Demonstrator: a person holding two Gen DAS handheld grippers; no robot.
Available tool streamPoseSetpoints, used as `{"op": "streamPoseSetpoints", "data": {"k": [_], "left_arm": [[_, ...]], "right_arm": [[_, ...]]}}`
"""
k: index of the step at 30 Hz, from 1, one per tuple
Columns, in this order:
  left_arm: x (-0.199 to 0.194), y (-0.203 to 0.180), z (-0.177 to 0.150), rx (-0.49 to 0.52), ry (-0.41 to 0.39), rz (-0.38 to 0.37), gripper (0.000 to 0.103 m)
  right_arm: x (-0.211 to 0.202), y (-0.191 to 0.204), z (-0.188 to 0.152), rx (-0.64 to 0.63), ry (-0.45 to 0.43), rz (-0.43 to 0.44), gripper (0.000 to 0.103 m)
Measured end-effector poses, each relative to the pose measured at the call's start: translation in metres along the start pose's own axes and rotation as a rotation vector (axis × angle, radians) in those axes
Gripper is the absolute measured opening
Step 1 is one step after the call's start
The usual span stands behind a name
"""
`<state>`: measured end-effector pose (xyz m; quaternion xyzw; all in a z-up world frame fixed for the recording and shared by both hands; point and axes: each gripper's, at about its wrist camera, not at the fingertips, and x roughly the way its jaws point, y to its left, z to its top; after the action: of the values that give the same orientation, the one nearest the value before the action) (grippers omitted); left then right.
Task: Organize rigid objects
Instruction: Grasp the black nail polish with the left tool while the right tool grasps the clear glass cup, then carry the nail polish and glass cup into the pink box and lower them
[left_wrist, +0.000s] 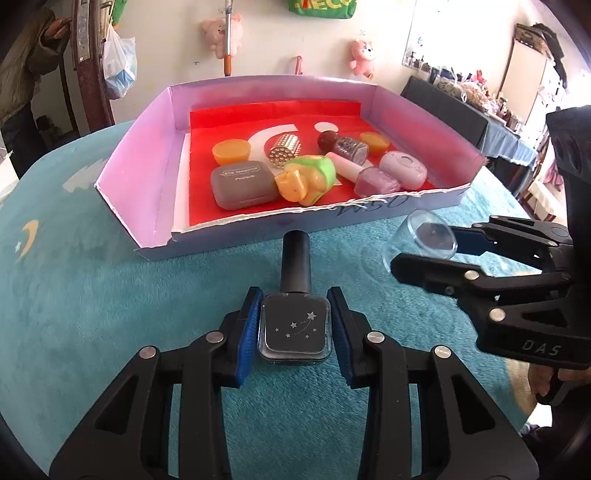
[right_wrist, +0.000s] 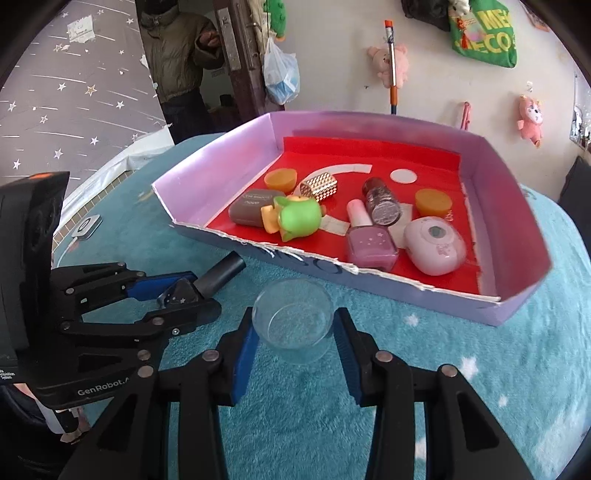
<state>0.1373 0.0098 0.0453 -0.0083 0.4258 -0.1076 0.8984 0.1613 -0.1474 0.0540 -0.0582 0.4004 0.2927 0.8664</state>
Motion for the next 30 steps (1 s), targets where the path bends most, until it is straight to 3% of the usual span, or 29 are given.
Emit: {"op": "streamPoseSetpoints", "data": {"k": [17, 23, 27, 30], "left_arm": [[-0.043, -0.02, 0.008, 0.028, -0.105, -0.011, 0.034], [-0.056, -0.022, 0.047, 0.052, -0.167, -0.019, 0.034], [-0.047, -0.018, 0.086, 0.082, -0.165, -0.022, 0.034], [-0.03, -0.016, 0.117, 0.119, -0.152, 0.022, 0.034]], "right_arm": [[-0.045, -0.008, -0.004, 0.045, -0.094, -0.025, 0.044], [-0.052, -0.021, 0.041, 0.042, -0.135, -0.042, 0.044], [-0.043, -0.035, 0.079, 0.041, -0.147, -0.039, 0.044], [-0.026, -0.047, 0.106, 0.037, -0.122, -0.054, 0.044]]}}
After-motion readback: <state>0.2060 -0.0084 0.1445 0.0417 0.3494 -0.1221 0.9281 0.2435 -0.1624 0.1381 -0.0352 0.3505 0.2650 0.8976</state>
